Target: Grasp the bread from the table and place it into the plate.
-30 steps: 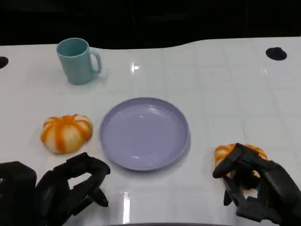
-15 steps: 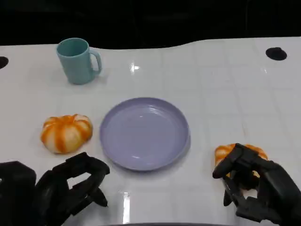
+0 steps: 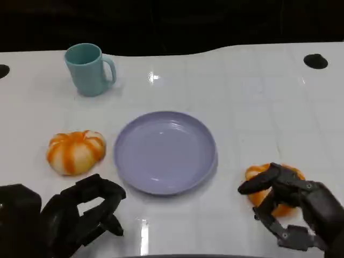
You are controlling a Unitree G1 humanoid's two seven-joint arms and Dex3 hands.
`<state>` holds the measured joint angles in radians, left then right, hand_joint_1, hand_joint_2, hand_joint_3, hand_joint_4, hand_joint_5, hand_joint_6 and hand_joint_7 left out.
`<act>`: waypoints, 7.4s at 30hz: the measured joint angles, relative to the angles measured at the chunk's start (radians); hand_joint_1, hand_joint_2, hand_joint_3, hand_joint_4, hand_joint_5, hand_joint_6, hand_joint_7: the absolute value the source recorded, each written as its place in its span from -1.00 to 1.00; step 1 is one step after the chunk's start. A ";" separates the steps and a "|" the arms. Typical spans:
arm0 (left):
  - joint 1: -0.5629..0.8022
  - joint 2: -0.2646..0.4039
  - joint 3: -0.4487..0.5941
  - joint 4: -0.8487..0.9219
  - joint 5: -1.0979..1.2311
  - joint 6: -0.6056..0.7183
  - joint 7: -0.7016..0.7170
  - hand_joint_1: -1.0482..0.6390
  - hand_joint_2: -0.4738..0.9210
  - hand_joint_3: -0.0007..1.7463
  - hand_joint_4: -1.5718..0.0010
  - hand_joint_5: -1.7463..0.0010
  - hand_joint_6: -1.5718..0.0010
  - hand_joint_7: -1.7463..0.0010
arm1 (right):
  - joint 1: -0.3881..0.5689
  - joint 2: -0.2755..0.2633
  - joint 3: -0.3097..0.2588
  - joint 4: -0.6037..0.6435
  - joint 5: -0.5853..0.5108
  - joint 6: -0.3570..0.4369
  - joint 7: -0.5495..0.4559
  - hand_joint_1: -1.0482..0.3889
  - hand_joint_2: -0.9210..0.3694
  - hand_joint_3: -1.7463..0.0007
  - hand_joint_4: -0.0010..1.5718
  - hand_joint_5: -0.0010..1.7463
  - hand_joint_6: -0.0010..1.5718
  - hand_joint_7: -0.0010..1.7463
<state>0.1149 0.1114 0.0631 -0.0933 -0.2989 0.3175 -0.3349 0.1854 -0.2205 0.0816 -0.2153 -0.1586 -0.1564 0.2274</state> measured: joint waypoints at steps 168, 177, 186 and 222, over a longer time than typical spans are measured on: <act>0.014 -0.022 -0.039 -0.034 0.019 -0.003 0.018 -0.29 1.00 -0.53 0.27 -1.00 0.22 -0.47 | -0.431 0.029 0.145 0.357 0.040 -0.086 0.123 -0.02 -1.00 0.74 -0.58 -0.17 -0.26 -0.84; 0.013 -0.022 -0.037 -0.031 0.018 -0.002 0.018 -0.30 1.00 -0.53 0.25 -1.00 0.20 -0.46 | -0.278 0.061 0.071 0.272 0.197 -0.111 0.132 0.14 -0.64 0.04 -0.35 0.47 -0.30 0.18; 0.012 -0.021 -0.037 -0.027 0.018 -0.003 0.018 -0.32 1.00 -0.56 0.25 -1.00 0.19 -0.45 | -0.182 0.067 0.032 0.139 0.279 0.009 0.137 0.14 -0.49 -0.35 -0.23 0.91 -0.31 0.74; 0.005 -0.016 -0.018 -0.023 0.018 -0.002 0.018 -0.31 1.00 -0.54 0.23 -0.99 0.22 -0.47 | 0.006 0.070 0.013 0.011 0.161 0.056 0.019 0.05 -0.49 -0.35 0.15 1.00 -0.20 0.99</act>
<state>0.1204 0.0952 0.0447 -0.1167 -0.2811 0.3158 -0.3165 0.1913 -0.1507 0.0949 -0.2042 0.0028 -0.1003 0.2462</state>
